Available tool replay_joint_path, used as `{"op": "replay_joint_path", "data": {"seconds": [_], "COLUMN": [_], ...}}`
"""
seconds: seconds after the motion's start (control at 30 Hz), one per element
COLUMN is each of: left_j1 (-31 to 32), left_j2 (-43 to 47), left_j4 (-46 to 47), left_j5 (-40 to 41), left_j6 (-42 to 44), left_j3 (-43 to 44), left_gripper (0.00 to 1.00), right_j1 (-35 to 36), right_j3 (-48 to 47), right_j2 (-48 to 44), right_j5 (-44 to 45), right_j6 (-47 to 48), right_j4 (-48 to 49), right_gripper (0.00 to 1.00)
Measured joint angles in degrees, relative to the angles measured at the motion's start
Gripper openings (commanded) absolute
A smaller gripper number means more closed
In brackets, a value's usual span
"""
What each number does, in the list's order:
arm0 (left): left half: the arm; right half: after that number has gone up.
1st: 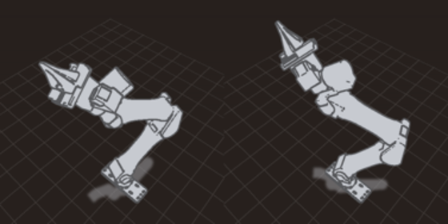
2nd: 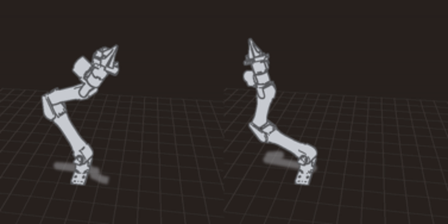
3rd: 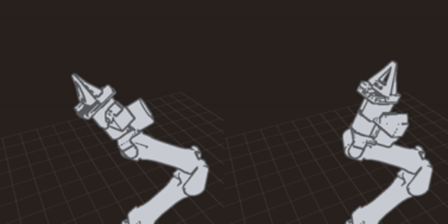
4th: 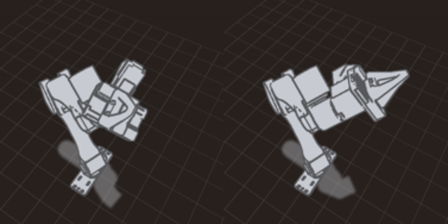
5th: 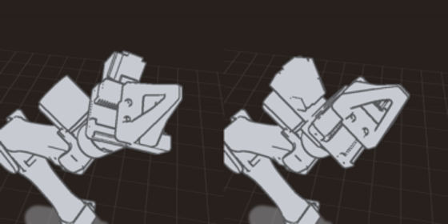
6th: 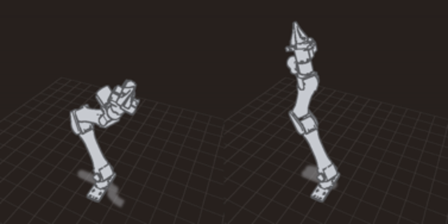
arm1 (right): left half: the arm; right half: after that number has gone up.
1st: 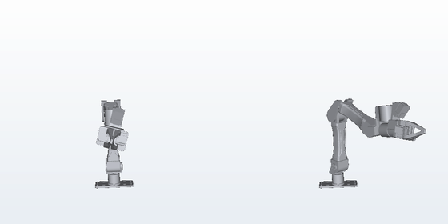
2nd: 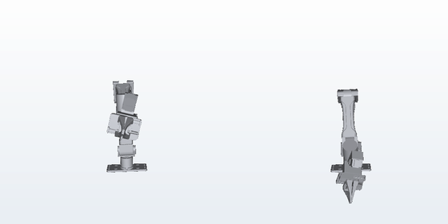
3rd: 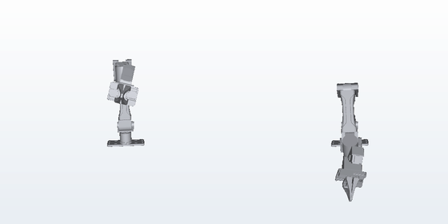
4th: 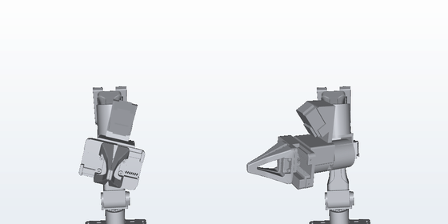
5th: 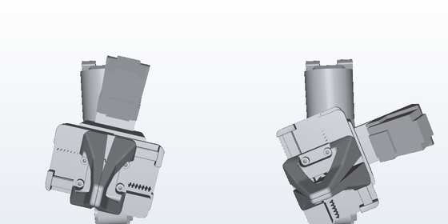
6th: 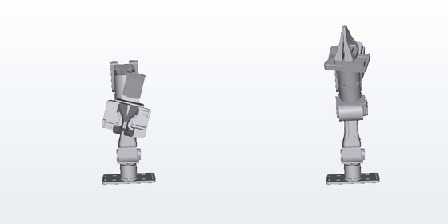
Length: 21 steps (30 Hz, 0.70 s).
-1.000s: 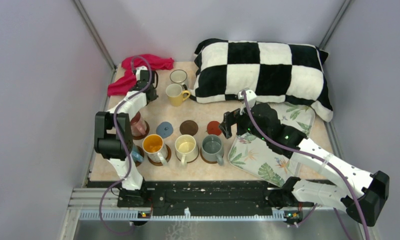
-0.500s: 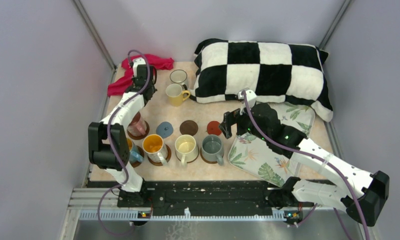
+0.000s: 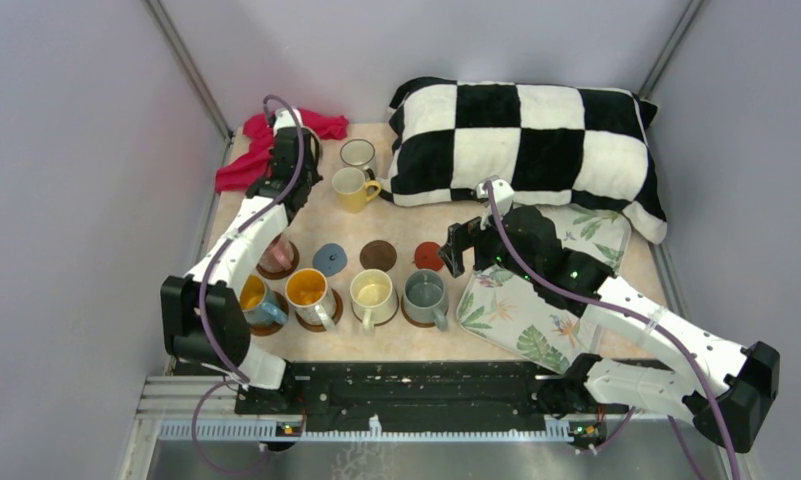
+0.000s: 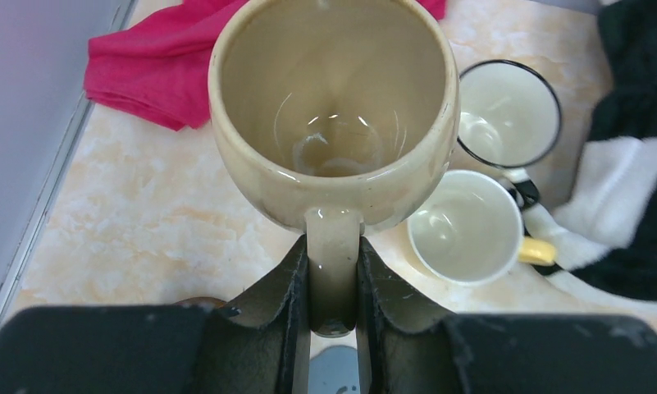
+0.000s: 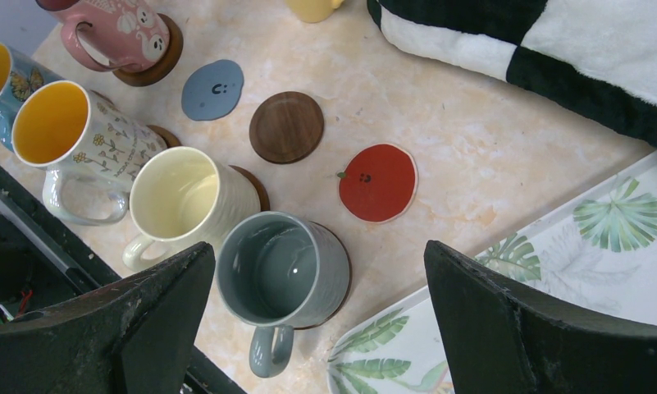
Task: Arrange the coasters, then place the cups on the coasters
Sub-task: Place the cup on the coaster.
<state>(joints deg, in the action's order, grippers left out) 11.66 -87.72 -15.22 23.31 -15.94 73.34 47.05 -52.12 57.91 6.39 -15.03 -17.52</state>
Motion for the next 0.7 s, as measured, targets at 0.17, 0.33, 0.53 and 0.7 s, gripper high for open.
{"op": "replay_joint_path", "data": {"seconds": [0.17,0.33,0.53,0.7], "left_j1": [3.61,7.08,10.54,12.59], "left_j2": [4.76,8.2,10.03,10.1], "left_j4": [-0.48,-1.88,-1.97,-1.95], "left_j5": [-1.49,-4.35,-9.7,-16.13], "left_j6": [2.01,3.93,7.45,10.45], "left_j3": [-2.34,-3.39,-3.41,-3.76], "left_gripper": [0.0,0.0,0.0,0.0], "right_j1": [0.0,0.0,0.0,0.0], "right_j3": [0.0,0.0,0.0,0.0], "right_j2": [0.0,0.0,-0.02,-0.17], "right_j5": [0.04,0.39,1.51,2.69], "right_j6": [0.0,-0.02,-0.09,-0.13], "right_j4": [0.0,0.0,-0.02,-0.04], "right_gripper": [0.99,0.99,0.99,0.99]}}
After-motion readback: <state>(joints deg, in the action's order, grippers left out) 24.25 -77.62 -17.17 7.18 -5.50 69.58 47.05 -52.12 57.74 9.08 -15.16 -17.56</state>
